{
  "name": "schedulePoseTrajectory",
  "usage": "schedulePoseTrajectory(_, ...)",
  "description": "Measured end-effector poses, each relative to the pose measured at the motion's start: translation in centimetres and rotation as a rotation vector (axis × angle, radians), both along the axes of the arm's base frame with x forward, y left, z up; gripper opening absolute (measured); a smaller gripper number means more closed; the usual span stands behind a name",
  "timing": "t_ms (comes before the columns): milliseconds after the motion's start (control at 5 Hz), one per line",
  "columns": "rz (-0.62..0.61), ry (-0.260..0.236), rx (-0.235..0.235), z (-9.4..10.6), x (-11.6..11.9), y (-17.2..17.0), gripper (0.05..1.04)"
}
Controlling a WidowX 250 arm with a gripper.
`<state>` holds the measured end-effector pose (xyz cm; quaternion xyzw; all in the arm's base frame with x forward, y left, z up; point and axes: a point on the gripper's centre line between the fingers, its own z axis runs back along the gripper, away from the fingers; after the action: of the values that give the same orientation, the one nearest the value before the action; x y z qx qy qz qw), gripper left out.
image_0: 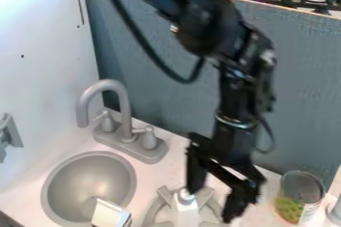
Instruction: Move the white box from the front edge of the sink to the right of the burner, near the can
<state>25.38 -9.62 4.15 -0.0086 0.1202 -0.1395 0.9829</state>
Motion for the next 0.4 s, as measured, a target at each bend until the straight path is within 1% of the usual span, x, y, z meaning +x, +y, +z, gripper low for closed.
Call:
schedulePoseTrajectory(200,0.068,0.023,0.038,-0.2,-1.1,1.8,1.007)
schedulePoseTrajectory(400,0.107,0.022,0.125,-0.9,-1.7,3.3,1.007)
